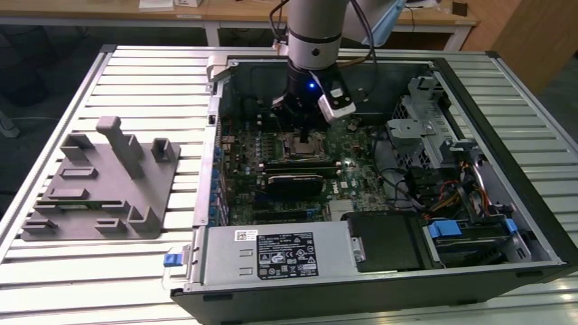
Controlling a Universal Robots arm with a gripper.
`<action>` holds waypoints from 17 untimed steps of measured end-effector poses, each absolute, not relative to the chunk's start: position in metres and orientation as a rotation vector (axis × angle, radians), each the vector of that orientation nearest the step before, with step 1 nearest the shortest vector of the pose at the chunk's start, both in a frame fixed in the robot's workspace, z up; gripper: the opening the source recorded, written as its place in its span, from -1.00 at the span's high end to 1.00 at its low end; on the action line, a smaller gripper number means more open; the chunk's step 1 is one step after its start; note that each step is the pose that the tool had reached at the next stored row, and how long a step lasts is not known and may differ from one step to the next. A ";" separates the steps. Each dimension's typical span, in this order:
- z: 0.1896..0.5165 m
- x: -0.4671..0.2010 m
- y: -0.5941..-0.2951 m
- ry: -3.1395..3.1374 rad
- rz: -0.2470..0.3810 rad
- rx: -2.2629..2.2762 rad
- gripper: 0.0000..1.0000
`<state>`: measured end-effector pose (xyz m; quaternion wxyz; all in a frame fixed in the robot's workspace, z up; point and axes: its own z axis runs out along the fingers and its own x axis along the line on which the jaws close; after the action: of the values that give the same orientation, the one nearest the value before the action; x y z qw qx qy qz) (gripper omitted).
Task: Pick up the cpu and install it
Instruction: 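Close the cpu cover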
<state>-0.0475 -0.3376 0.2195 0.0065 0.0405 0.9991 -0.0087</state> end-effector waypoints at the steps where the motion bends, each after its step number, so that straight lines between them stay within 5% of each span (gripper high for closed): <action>1: 0.219 -0.049 -0.338 3.126 -0.027 0.127 0.79; 17: 0.213 -0.066 -0.338 3.109 -0.015 0.100 0.79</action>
<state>-0.0662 -0.3378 0.2130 0.0156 0.0321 0.9994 -0.0049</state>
